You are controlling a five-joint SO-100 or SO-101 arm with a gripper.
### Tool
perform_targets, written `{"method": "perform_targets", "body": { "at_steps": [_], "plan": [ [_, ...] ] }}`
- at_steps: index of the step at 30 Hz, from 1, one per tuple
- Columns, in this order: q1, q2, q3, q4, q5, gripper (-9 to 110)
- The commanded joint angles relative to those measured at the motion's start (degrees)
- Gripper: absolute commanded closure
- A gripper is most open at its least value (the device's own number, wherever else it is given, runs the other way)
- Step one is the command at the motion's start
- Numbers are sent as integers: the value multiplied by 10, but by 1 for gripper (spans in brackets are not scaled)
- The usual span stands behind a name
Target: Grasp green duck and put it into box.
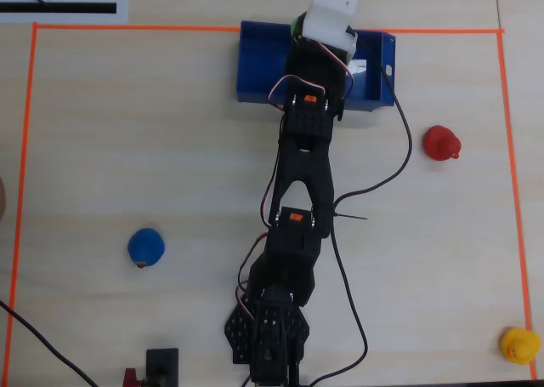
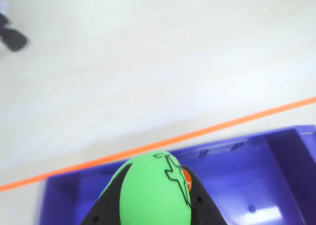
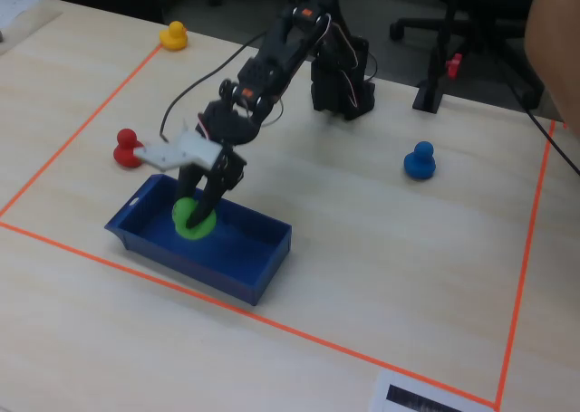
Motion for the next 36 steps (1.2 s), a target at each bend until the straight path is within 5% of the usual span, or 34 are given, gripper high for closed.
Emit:
{"method": "perform_targets", "body": {
  "at_steps": [1,19,36],
  "plan": [
    [28,-14,-27,-39,-14,101],
    [90,9,107,-45,-85,101],
    [83,98,89,71,-45,79]
  ]
}}
